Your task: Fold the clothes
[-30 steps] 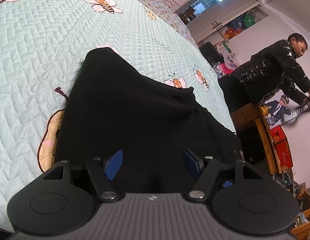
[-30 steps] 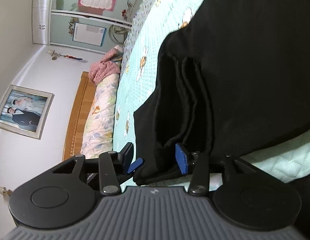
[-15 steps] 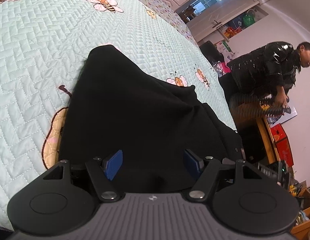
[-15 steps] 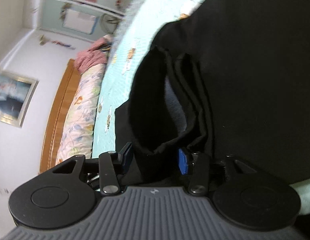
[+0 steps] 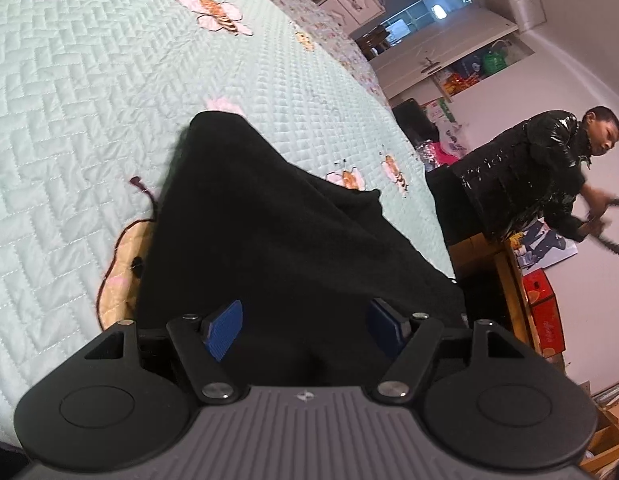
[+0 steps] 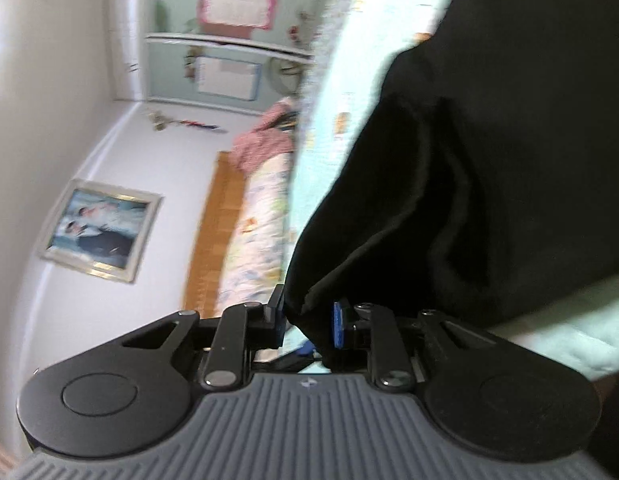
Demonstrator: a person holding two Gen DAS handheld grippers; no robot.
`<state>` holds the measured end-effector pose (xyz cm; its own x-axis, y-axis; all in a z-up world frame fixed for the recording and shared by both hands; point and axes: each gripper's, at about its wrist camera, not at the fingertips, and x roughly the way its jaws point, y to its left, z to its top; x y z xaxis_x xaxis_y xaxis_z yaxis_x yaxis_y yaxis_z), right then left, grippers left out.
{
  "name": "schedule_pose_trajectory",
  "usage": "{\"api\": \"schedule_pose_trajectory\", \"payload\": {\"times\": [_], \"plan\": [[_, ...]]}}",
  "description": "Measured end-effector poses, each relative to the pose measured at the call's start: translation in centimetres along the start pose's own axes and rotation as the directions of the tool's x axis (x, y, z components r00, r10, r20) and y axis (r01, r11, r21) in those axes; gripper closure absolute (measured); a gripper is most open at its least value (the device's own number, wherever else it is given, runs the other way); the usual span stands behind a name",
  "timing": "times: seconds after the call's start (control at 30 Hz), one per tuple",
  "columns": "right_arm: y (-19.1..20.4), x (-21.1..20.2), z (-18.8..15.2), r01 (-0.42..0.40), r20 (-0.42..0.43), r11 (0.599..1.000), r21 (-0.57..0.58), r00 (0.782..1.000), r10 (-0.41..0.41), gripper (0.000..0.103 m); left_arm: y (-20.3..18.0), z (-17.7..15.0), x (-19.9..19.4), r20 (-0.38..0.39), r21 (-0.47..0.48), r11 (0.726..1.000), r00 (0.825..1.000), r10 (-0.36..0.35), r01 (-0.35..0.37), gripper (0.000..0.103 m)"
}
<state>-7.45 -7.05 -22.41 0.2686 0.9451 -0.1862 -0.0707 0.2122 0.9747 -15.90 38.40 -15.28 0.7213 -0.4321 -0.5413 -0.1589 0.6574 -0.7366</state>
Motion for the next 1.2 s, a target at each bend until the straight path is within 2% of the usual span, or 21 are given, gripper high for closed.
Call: {"api": "schedule_pose_trajectory", "payload": {"times": [0.17, 0.3, 0.37, 0.5, 0.67, 0.77, 0.83, 0.93, 1.0, 1.1, 1.2], "plan": [[-1.2, -0.1, -0.2, 0.061, 0.002, 0.998, 0.021, 0.998, -0.061, 0.079, -0.3, 0.0, -0.6, -0.017, 0.018, 1.000, 1.000, -0.018, 0.018, 0.031], [-1.8, -0.1, -0.3, 0.142, -0.003, 0.990, 0.003, 0.990, -0.142, 0.079, -0.1, 0.2, -1.0, -0.010, 0.015, 0.999, 0.999, -0.033, 0.033, 0.031], [-2.3, -0.1, -0.4, 0.167, -0.006, 0.986, -0.004, 0.986, -0.167, 0.083, 0.0, 0.2, -1.0, -0.010, 0.008, 1.000, 1.000, -0.024, 0.024, 0.031], [-3.0, 0.2, -0.7, 0.172, -0.001, 0.985, 0.000, 0.985, -0.172, 0.084, 0.4, 0.0, -0.4, -0.027, 0.029, 0.999, 1.000, 0.016, -0.015, 0.031], [-3.1, 0.4, -0.5, 0.143, -0.001, 0.989, 0.046, 0.990, -0.143, 0.083, 1.1, 0.0, -1.3, -0.002, -0.011, 1.000, 1.000, -0.015, 0.015, 0.031], [-3.3, 0.2, -0.7, 0.125, 0.005, 0.988, 0.091, 0.992, -0.126, 0.083, 0.5, 0.4, -3.2, 0.054, 0.033, 0.999, 0.998, 0.025, -0.026, 0.031], [-3.9, -0.1, -0.5, 0.113, 0.008, 0.986, 0.119, 0.993, -0.115, 0.083, -0.3, 0.2, -3.9, 0.064, 0.098, 0.992, 0.996, 0.068, -0.074, 0.031], [-4.0, -0.2, -0.3, 0.126, -0.001, 0.987, 0.100, 0.992, -0.127, 0.084, -1.5, -0.4, -3.3, 0.029, 0.170, 0.983, 0.998, 0.064, -0.067, 0.031], [-4.1, -0.1, -0.5, 0.134, -0.005, 0.987, 0.087, 0.991, -0.134, 0.085, -2.7, -0.9, -1.7, -0.006, 0.252, 0.966, 0.998, 0.067, -0.063, 0.031], [-4.3, -0.1, -0.7, 0.140, -0.004, 0.988, 0.069, 0.990, -0.140, 0.085, -1.4, -1.7, 1.8, -0.082, 0.260, 0.955, 0.982, 0.170, -0.143, 0.033], [-3.5, -0.2, -0.9, 0.147, -0.005, 0.989, 0.032, 0.989, -0.147, 0.084, -1.0, -1.9, 1.9, -0.063, 0.255, 0.957, 0.986, 0.157, -0.136, 0.032]]}}
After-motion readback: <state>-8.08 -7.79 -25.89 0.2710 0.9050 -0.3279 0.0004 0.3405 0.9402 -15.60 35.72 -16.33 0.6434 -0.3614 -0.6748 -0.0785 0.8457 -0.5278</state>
